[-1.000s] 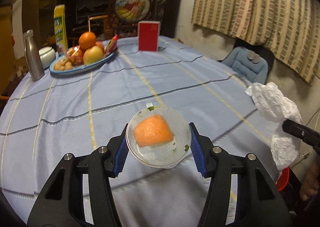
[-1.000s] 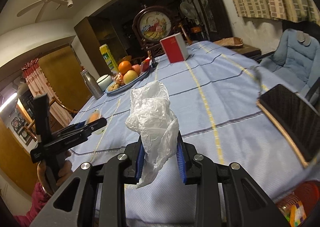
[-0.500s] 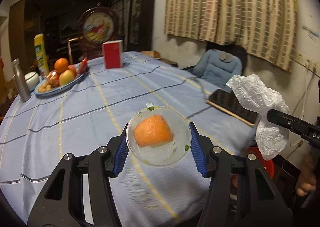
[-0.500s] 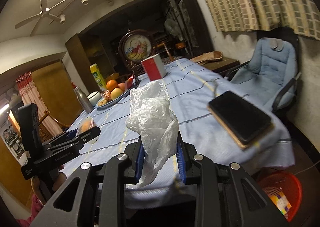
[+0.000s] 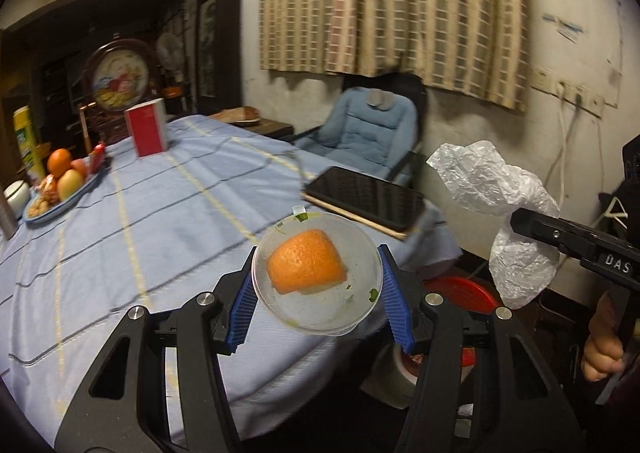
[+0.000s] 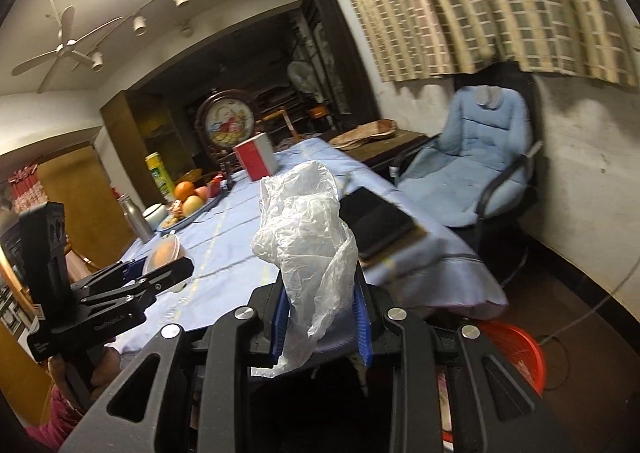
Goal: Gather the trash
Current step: 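Carry the cup with the left gripper and bag with the right to the wastebasket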
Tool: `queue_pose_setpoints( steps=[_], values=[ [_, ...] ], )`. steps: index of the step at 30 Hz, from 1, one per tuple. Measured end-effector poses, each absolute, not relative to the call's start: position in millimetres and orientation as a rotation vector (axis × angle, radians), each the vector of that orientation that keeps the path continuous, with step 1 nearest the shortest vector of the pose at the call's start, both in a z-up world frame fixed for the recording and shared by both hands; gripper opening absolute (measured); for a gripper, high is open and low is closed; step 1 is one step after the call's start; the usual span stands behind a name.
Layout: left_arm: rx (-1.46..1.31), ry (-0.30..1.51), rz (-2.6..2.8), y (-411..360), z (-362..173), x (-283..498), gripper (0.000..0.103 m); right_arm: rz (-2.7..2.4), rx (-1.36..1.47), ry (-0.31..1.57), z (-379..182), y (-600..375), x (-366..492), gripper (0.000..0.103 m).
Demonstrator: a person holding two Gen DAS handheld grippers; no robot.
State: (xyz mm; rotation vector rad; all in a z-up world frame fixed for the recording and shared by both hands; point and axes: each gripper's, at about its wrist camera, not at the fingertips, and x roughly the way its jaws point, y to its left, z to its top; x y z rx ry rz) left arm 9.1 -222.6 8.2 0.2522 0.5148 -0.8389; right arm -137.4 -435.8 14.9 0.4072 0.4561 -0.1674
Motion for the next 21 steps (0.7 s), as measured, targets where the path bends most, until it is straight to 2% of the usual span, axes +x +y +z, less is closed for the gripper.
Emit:
queue_pose_setpoints(
  steps=[12, 21],
  values=[
    [0.333, 0.569, -0.97, -282, -18, -21, 0.055, -0.356, 0.518, 0.58, -57, -510, -176, 0.028],
    [0.388, 0.643, -1.038, -318, -46, -27, 0.055, -0.431, 0.612, 0.716, -131, -542, -165, 0.028]
  ],
)
